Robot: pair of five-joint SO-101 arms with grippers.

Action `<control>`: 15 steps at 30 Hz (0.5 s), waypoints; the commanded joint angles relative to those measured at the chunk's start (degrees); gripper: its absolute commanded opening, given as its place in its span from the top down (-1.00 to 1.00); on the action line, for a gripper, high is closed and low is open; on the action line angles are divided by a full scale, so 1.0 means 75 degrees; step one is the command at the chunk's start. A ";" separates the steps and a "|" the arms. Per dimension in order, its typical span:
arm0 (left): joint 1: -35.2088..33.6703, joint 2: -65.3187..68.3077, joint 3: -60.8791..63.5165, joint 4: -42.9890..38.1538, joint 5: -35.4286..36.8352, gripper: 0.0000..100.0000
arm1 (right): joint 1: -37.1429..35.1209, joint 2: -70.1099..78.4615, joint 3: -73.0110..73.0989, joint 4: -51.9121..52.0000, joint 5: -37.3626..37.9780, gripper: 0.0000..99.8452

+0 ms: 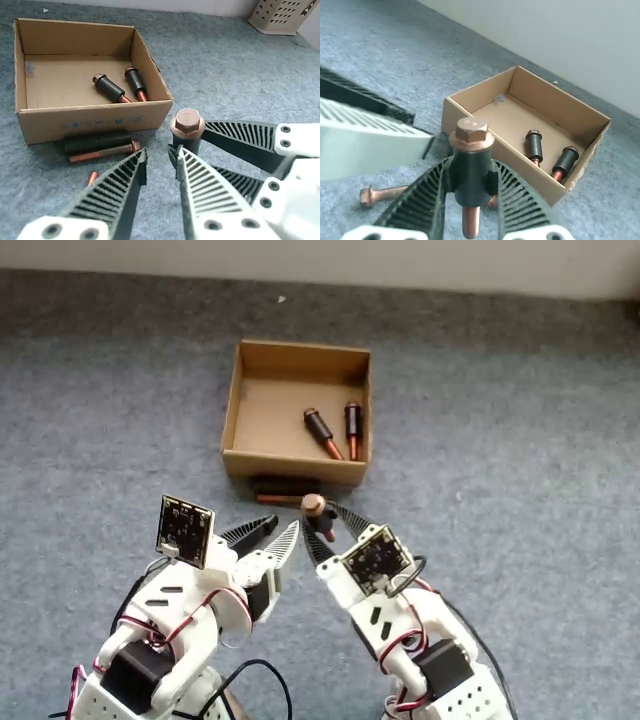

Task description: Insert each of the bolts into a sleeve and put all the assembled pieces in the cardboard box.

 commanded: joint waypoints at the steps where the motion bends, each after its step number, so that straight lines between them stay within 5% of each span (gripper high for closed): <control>1: -0.0006 -0.0076 -0.0311 0.0000 0.0012 0.79 | 0.0440 -0.0135 -0.0193 -0.0018 -0.0094 0.99; 4: -0.0252 -0.0076 -0.0006 -0.0176 0.0012 0.99 | 0.0721 -0.0123 -0.0311 0.0428 -0.0094 0.99; 15: -0.2174 -0.0064 0.0826 -0.1465 -0.0586 0.99 | 0.0779 -0.0076 -0.1940 0.2069 -0.0059 0.99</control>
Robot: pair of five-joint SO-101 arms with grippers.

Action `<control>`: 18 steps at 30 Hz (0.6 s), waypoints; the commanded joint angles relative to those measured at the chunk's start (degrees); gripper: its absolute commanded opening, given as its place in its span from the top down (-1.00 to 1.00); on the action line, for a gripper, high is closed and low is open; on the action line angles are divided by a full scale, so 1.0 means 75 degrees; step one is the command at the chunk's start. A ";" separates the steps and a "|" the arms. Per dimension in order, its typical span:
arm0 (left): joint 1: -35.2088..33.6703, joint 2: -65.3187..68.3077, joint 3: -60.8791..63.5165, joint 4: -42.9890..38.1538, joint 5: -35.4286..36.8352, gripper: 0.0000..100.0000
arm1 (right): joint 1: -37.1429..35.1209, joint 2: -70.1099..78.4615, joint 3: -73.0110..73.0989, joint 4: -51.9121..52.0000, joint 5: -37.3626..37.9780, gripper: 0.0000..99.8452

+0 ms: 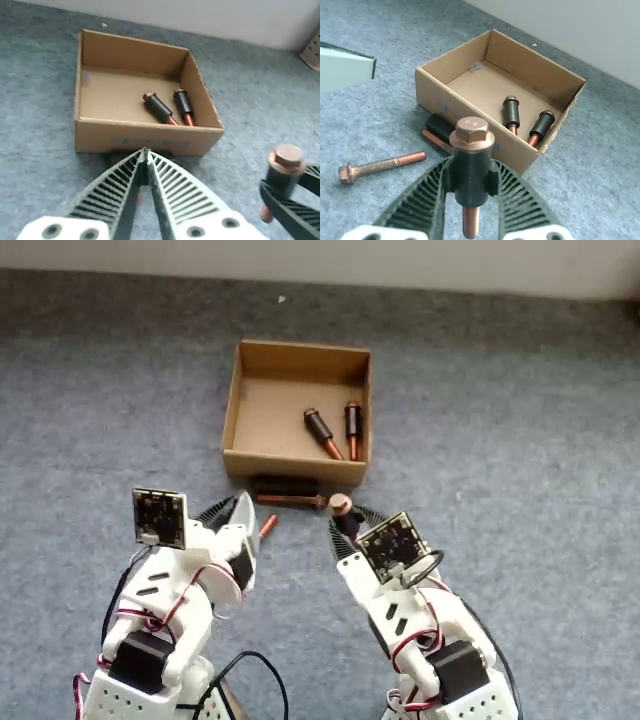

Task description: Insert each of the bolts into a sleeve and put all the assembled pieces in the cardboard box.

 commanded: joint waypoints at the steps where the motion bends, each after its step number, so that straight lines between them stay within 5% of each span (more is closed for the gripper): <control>1: -0.0651 -0.0064 -0.0053 -0.0035 -0.0715 0.99 | 0.0088 -0.0076 -0.0873 0.0205 -0.0059 0.99; 8: -0.1682 -0.0076 0.0510 0.1430 -0.1606 0.99 | 0.0088 0.0275 -0.1612 0.0334 -0.0035 0.98; 18: -0.2057 -0.0076 0.1002 0.1407 -0.2063 0.99 | 0.0088 0.5445 -0.4542 -0.0850 -0.0023 0.97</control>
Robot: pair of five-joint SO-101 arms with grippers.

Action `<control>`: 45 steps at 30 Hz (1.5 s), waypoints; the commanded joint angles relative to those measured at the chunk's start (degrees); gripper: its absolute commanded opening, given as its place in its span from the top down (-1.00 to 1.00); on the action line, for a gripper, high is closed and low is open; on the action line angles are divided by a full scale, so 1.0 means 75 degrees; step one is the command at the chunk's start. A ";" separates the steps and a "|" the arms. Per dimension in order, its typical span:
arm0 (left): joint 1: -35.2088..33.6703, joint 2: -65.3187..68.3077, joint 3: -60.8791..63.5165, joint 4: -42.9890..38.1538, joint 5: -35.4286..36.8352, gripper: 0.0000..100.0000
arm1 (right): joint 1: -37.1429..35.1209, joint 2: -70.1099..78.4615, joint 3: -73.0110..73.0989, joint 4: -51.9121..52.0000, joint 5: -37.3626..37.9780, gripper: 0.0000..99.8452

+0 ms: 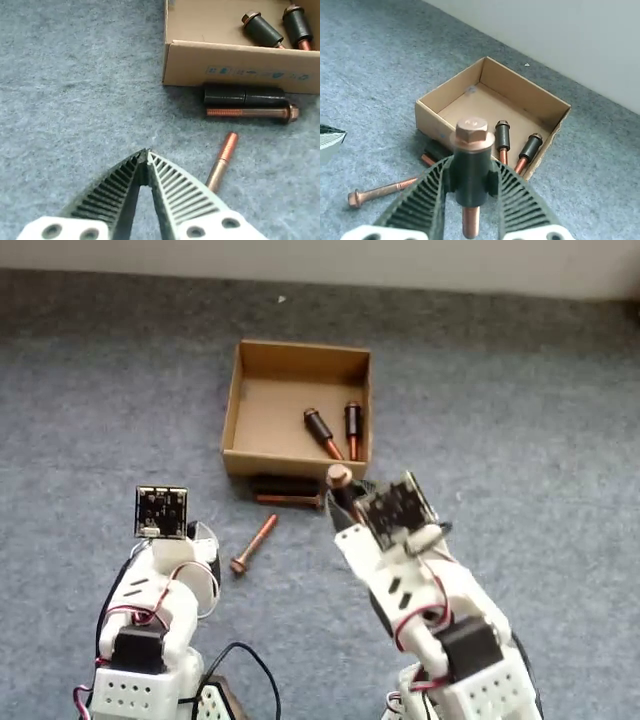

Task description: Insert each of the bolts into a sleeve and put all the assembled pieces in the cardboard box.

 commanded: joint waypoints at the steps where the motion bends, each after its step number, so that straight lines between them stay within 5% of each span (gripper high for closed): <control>1: -0.0100 -0.0076 0.0064 0.0035 -0.0199 0.99 | 0.0088 0.2198 -0.1612 -0.0768 -0.0023 0.97; 13: -0.0123 -0.0076 0.0135 0.0035 -0.0211 0.99 | 0.0088 0.9090 -0.6089 -0.1659 0.1383 0.97; 22: -0.0123 -0.0076 0.0135 0.0035 -0.0211 0.99 | 0.0064 1.2360 -0.8516 -0.1659 0.2204 0.97; 36: -0.0123 -0.0076 0.0147 0.0035 -0.0211 0.99 | -0.0076 1.4740 -0.9723 -0.1623 0.2168 0.96; 45: -0.0111 -0.0076 0.0147 0.0035 -0.0211 0.99 | -0.0100 1.4470 -0.9770 -0.1108 0.1911 0.73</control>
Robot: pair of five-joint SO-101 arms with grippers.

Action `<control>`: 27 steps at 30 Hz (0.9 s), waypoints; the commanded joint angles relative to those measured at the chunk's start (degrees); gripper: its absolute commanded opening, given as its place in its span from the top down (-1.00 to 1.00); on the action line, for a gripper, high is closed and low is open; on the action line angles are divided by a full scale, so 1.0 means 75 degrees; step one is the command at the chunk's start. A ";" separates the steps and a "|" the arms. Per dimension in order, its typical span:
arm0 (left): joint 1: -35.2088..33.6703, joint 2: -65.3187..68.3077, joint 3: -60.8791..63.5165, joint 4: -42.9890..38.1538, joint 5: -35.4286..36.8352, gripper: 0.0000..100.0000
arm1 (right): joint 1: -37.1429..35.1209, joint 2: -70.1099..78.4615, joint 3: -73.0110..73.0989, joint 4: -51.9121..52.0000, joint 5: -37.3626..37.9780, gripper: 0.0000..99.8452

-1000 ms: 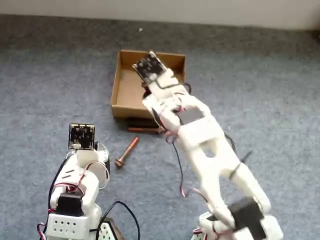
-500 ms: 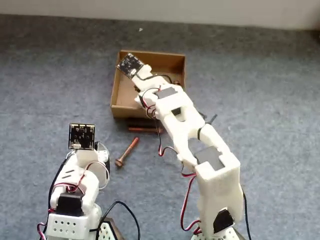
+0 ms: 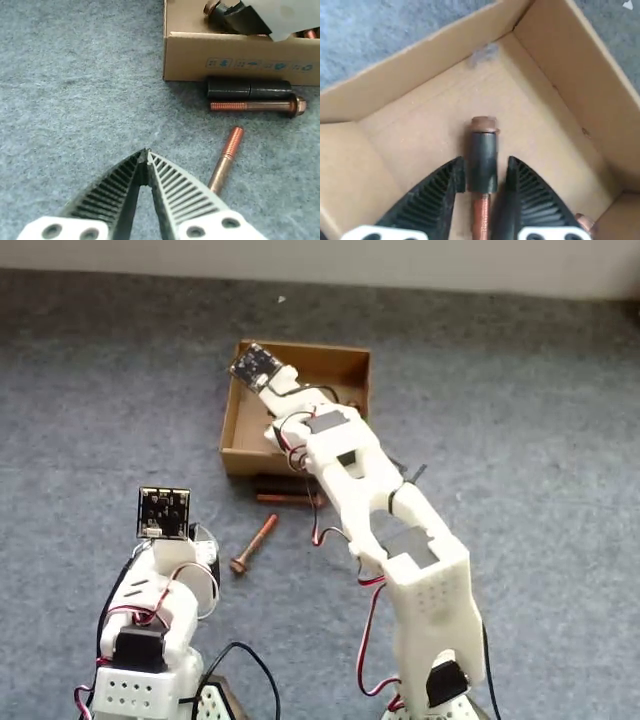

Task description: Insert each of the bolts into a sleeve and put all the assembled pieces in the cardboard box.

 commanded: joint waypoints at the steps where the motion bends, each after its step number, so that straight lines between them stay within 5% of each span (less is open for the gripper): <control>1: -0.0064 -0.0053 -0.0041 0.0035 -0.0082 0.99 | -0.0158 -0.0381 -0.0264 0.0369 -0.0434 0.73; 15: -0.0697 -0.0053 -0.0299 0.0059 -0.0082 0.99 | -0.0275 -0.4589 0.0006 0.3593 -0.1137 0.74; 27: -0.1741 -0.0053 -0.0533 0.0035 -0.0070 0.99 | -0.0299 -0.7097 0.3089 0.4226 -0.0668 0.74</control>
